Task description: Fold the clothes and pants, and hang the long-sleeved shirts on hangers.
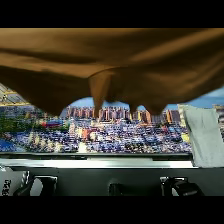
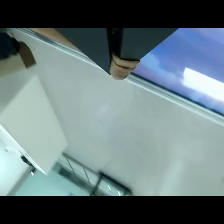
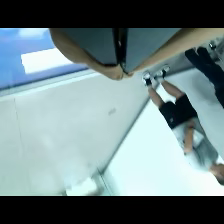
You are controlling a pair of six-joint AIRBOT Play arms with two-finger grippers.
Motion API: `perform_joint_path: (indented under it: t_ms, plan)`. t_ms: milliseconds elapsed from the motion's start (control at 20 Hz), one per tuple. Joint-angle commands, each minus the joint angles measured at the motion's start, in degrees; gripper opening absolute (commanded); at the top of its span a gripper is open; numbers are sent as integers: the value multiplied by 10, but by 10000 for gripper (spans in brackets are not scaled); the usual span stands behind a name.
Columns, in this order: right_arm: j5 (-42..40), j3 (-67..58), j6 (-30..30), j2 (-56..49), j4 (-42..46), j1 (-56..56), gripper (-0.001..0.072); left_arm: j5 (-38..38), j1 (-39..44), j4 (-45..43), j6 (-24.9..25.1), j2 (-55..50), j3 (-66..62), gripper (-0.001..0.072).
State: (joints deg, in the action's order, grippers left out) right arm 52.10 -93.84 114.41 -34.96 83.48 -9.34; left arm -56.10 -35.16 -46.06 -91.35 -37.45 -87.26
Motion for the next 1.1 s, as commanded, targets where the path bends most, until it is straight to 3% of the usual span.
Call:
perform_joint_path:
  t_ms: [0, 250, 450, 600, 750, 850, 1050]
  plan:
    - [18, -36, -4, -1, 6, 2, 28, 2, -21, -70, -4, 50, -2, 16]
    - [152, -36, 51, -137, 1, 2, 28, 0, 12, -73, 1, -18, 41, 16]
    - [214, -36, 52, -336, -12, 2, 28, 0, 138, -100, 44, -185, 74, 16]
    - [195, -36, 52, -506, -23, 2, 28, 29, 217, -127, 43, -353, 74, 16]
    - [133, -36, 71, -642, -52, 2, 28, 106, 258, -124, 4, -492, 73, 16]
    - [76, -36, 71, -701, -98, 2, 29, 143, 281, -122, 2, -554, 58, 16]
    - [-11, -36, 71, -750, -171, 2, 30, 132, 310, -122, 2, -627, 10, 16]
